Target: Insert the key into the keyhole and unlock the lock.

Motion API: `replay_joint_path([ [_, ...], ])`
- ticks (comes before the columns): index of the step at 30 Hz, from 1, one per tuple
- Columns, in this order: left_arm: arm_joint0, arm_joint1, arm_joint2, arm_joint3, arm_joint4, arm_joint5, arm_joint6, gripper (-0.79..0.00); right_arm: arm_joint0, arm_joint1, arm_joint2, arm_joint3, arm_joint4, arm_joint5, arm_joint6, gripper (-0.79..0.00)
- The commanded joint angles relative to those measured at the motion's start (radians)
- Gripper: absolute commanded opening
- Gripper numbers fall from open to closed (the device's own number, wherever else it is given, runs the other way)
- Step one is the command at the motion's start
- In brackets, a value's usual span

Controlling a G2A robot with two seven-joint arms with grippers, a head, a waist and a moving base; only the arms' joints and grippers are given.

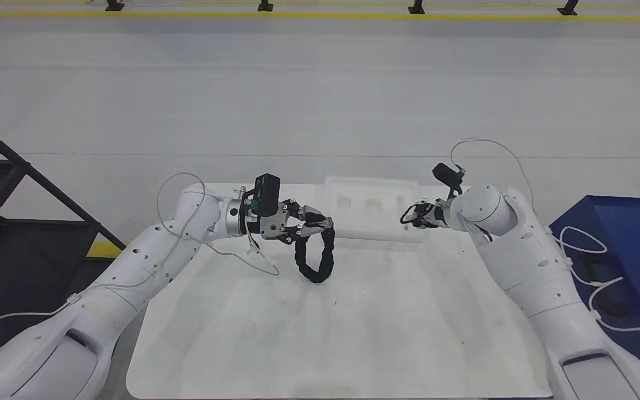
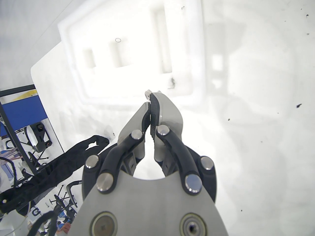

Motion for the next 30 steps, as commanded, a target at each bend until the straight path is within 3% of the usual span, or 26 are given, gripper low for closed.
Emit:
replay_joint_path([
  [1, 0.000, 0.000, 0.000, 0.000, 0.000, 0.000, 0.000, -0.785, 0.007, -0.003, -0.004, 0.017, 0.002, -0.004, -0.005, -0.785],
  [16, 0.000, 0.000, 0.000, 0.000, 0.000, 0.000, 0.000, -0.785, 0.037, -0.020, -0.011, 0.101, 0.026, -0.029, -0.025, -0.785],
  [30, 0.000, 0.000, 0.000, 0.000, 0.000, 0.000, 0.000, -0.785, 0.009, -0.015, 0.008, 0.047, 0.012, -0.021, -0.028, -0.785],
])
